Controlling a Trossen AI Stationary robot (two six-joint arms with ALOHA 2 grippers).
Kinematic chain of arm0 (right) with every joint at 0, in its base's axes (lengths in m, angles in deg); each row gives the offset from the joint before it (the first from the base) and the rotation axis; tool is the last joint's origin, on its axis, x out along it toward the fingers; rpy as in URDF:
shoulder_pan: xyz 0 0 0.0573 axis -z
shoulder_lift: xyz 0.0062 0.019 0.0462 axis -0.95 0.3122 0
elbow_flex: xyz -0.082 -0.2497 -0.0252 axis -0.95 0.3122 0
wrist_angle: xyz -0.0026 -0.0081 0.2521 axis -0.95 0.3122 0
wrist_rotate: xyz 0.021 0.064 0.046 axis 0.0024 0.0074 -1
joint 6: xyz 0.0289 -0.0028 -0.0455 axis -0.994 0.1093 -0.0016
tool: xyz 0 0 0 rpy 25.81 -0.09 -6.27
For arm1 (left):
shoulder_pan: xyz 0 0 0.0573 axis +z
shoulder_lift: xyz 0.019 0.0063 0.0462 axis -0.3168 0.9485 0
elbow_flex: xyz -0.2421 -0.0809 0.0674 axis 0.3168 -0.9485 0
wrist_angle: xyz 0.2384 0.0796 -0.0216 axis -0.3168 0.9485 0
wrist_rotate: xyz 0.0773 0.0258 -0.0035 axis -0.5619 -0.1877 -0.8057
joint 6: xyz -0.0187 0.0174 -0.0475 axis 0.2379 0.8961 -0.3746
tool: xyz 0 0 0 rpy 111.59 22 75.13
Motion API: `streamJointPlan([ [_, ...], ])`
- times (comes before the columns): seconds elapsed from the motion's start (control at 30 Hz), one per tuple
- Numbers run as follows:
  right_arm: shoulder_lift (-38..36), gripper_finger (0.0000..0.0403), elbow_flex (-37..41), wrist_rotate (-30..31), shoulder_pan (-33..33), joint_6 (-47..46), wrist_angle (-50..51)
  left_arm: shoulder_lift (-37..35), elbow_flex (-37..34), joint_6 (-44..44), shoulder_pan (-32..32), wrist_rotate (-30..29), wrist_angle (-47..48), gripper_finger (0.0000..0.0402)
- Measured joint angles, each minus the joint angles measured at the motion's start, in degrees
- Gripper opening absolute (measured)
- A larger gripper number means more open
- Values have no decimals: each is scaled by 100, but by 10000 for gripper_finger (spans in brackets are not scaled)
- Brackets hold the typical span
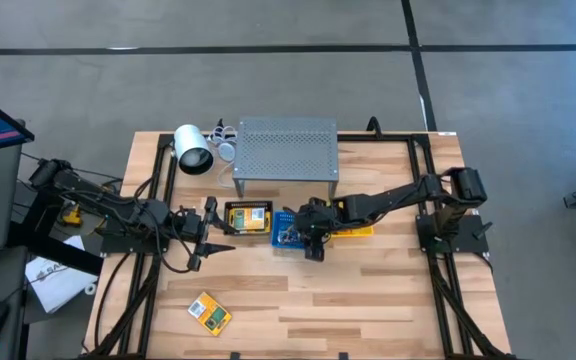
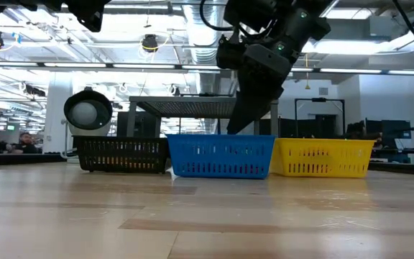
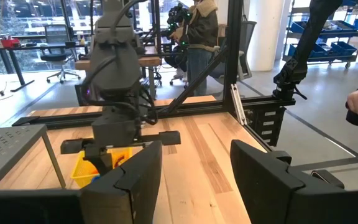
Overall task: Pick & Place Office Desk Supplies
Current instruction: Put the blue rubber band into the blue bin, then put the box of crayons into the black bin
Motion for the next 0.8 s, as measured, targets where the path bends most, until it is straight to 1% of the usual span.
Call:
streamJointPlan([
  [0.37, 0, 226, 0, 1, -101, 295, -148, 0, 0, 24, 0, -1, 0, 186],
  [0.6, -175, 226, 0, -118, -120, 780, -1147, -4, 2, 283, 0, -2, -32, 186],
  [0.7, -376, 226, 32, -291, -146, 1035, -1684, -17, 2, 283, 0, -2, -16, 186],
  [0.8, -677, 226, 162, -698, -146, 1147, -2184, -37, 2, 283, 0, 0, 28, 186],
])
